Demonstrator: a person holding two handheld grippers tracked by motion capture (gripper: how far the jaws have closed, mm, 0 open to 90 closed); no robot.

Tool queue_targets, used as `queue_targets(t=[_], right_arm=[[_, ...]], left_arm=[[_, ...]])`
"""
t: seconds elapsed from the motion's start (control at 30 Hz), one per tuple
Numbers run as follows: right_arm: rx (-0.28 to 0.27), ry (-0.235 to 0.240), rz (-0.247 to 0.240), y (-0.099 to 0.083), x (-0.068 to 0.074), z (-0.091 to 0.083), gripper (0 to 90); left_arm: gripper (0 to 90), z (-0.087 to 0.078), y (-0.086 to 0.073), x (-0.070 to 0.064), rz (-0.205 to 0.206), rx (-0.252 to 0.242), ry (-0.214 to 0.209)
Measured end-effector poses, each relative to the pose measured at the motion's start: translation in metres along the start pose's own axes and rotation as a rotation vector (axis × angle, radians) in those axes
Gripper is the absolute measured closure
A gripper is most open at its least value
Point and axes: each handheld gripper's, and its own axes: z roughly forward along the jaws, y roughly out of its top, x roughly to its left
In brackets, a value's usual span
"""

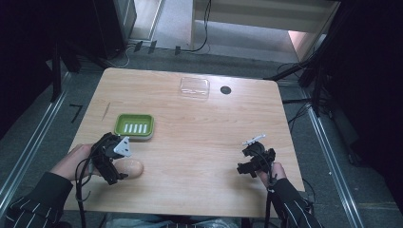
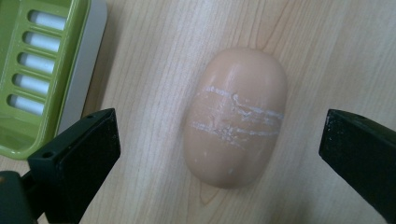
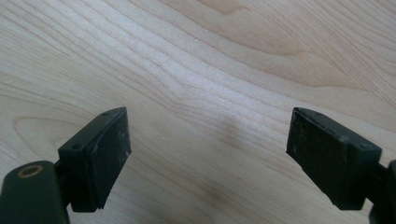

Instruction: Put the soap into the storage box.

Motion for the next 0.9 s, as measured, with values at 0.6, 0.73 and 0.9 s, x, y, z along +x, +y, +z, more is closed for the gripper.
queue_targets(t=[0.6, 0.73, 0.9], right_arm=[[0.001, 0.005, 0.001, 0.000, 0.000, 0.001, 14.3], [-0.001, 0.006, 0.001, 0.000, 0.000, 0.001, 14.3], [0.004, 0.005, -0.004, 0.000, 0.000, 0.002, 14.3]], left_arm=[[7.1, 0.019, 0.006, 0.002, 0.031, 0.063, -0.053], [7.5, 0.023, 0.009, 0.003, 0.052, 0.102, -0.058], [12.1, 0.026, 0.008, 0.003, 0.060, 0.116, -0.061]])
